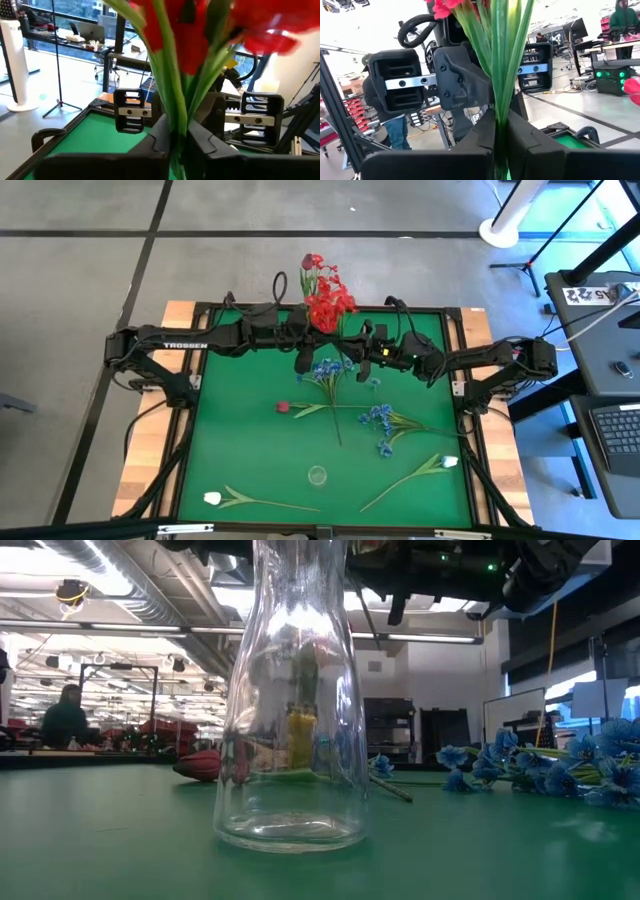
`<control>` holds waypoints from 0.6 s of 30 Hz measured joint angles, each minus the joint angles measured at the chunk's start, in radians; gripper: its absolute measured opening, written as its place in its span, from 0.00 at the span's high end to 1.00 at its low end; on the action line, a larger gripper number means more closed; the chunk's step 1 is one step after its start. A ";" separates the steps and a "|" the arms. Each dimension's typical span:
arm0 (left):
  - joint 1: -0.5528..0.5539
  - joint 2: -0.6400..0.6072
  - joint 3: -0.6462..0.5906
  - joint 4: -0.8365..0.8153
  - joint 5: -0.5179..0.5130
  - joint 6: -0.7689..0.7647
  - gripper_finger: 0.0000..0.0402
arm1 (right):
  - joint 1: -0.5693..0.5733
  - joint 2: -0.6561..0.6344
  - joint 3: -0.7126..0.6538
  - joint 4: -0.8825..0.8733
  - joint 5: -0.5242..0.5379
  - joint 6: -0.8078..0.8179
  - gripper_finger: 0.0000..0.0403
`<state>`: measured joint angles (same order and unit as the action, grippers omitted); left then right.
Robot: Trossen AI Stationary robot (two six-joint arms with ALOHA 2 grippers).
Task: Sort flowers into vase by color
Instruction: Put the red flowers into the yellow vase
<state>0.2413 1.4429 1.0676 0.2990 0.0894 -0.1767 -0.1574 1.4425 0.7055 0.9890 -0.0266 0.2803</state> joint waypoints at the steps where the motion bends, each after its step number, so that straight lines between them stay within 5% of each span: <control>1: 0.000 0.000 0.000 -0.005 0.000 0.000 0.97 | 0.000 0.000 0.000 -0.002 0.001 0.000 0.93; 5: 0.000 0.000 0.000 -0.036 -0.025 0.004 0.98 | 0.000 0.000 0.000 -0.029 -0.001 0.000 0.83; 13: 0.001 -0.002 0.000 -0.073 -0.068 0.026 0.99 | 0.000 -0.013 0.000 -0.130 -0.030 -0.024 0.42; 18: 0.001 -0.034 0.000 -0.162 -0.118 0.056 0.99 | 0.000 -0.104 0.000 -0.272 -0.019 -0.059 0.24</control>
<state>0.2424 1.4093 1.0672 0.1366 -0.0290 -0.1211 -0.1570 1.3385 0.7052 0.7166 -0.0455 0.2209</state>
